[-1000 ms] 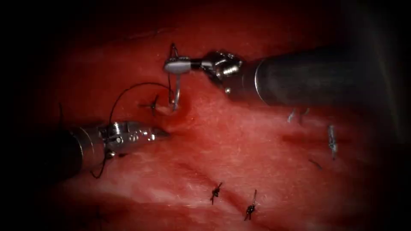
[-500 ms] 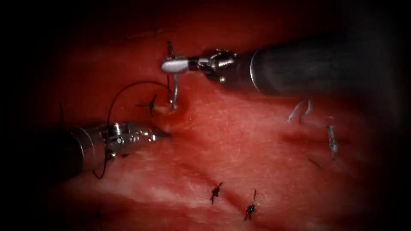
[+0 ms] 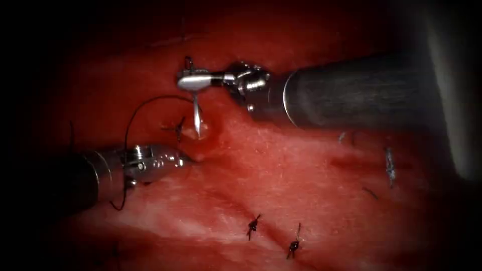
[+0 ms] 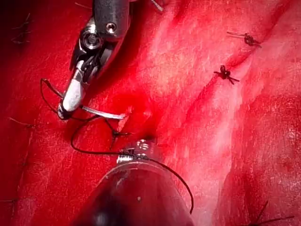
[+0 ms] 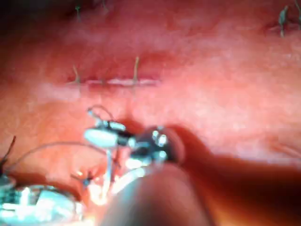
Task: Wound Closure
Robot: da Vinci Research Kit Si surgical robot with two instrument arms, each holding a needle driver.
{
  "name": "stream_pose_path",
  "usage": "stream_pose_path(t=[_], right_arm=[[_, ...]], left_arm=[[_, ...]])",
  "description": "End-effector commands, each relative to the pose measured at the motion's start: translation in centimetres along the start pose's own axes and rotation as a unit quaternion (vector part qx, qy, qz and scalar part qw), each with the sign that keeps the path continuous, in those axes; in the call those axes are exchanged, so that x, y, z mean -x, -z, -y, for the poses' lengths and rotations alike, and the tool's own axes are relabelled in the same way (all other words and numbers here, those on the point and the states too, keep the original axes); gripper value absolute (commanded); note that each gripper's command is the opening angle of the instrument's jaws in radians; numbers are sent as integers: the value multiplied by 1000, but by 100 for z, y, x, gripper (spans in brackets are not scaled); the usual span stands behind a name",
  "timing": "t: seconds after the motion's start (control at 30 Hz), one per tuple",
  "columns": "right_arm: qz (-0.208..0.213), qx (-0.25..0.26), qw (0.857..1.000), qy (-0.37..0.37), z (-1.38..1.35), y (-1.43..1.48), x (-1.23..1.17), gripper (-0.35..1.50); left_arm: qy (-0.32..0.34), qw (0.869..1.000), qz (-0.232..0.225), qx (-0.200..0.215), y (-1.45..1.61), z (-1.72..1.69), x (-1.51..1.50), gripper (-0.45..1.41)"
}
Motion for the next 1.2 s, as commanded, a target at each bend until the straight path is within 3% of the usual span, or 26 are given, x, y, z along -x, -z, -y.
stream_pose_path(t=[0.03,0.3,0.57,1.03,1.1,1.13,1.17,1.2], right_arm=[[-2,0,1000,-22,-6,-7,3,-35],[3,1,991,-130,-5,-5,6,-35],[20,-22,981,-191,-6,-6,14,-35],[16,-41,977,-210,1,-10,21,-35],[0,-44,983,-176,2,-8,18,-35],[-12,-55,984,-170,1,-7,16,-20],[-28,-56,986,-155,1,-6,14,36],[-40,-55,988,-135,0,-5,13,69]], left_arm=[[-1,1000,-1,1,-8,-1,0,-23],[-1,1000,-1,1,-7,-1,1,-25],[-1,1000,-1,1,-7,-1,1,-25],[-1,1000,-1,1,-6,-1,1,-25],[-1,1000,-1,2,-5,-1,1,-25],[-1,1000,-1,2,-4,-1,1,-25],[-1,1000,-2,4,-3,-1,1,-25],[-1,1000,-2,4,-2,-1,0,-25]])
